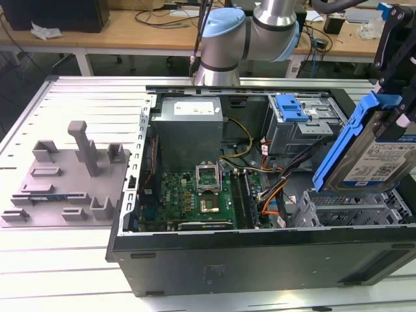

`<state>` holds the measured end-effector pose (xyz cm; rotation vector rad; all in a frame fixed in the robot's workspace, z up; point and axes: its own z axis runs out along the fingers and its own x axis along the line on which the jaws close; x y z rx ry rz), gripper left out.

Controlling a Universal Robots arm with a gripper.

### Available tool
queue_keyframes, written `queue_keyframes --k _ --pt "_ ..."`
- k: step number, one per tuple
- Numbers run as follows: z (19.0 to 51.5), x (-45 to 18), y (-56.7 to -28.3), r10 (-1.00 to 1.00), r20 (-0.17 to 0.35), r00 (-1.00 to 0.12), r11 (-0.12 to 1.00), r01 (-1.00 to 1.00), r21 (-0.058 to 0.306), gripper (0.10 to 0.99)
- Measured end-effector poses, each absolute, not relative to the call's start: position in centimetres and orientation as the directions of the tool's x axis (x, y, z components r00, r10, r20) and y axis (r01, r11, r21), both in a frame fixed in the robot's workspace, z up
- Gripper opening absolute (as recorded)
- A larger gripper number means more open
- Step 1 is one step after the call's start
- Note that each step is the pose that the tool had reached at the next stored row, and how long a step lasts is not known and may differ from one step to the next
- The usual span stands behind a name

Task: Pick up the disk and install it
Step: 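Insert the disk into the insertion slot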

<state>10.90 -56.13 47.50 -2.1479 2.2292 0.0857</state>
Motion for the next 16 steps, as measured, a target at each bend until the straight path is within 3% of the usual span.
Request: queue_keyframes --k 16 --pt "46.45 11.3 -55.87 -0.997 -0.071 -0.043 0.043 -0.999 0.008 0.365"
